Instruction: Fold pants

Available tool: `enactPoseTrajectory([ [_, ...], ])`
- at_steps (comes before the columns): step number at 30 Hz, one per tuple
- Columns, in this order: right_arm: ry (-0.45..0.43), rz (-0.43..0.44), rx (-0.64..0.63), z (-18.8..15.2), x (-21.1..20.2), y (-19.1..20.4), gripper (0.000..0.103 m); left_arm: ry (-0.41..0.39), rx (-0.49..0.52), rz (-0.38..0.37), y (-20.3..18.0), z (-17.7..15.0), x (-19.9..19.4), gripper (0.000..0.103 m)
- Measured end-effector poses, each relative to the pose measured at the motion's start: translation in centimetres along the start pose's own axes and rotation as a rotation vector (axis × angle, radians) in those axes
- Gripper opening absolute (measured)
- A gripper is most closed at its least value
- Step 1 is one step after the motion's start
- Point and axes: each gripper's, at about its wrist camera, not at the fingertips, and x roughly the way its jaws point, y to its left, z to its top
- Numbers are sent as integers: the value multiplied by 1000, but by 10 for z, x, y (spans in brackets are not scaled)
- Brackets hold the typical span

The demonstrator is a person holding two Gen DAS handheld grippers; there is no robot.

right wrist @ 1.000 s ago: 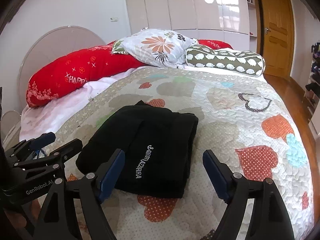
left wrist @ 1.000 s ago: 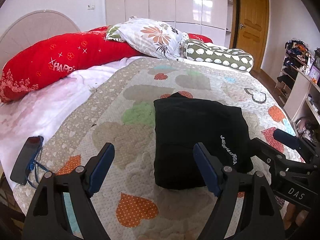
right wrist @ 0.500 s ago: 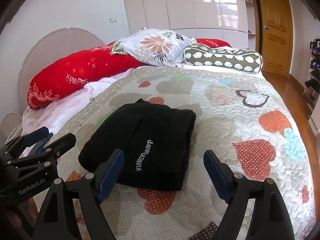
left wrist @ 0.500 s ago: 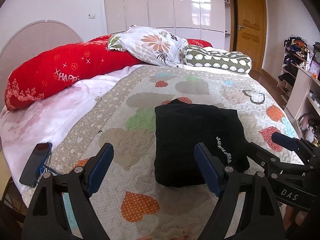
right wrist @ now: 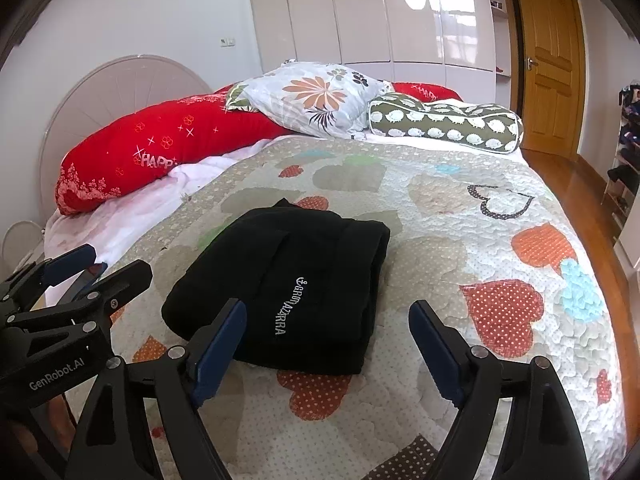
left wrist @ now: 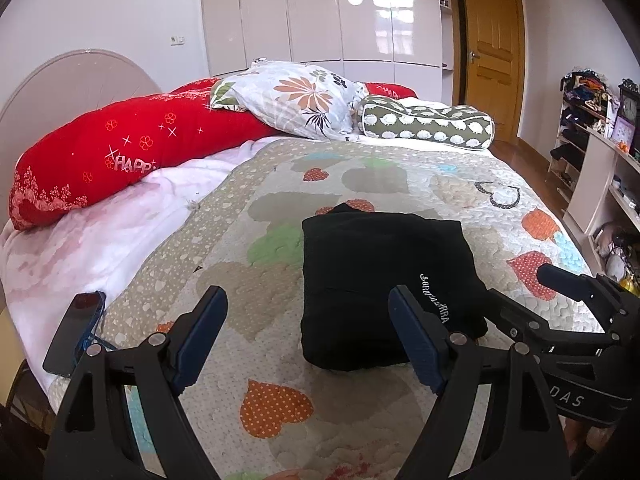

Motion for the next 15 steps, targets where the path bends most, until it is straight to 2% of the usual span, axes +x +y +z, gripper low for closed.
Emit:
enactPoseTrajectory([
  [15,23,9,-11,-4,4,8,85,10,-20,-11,3,-2,2,83],
])
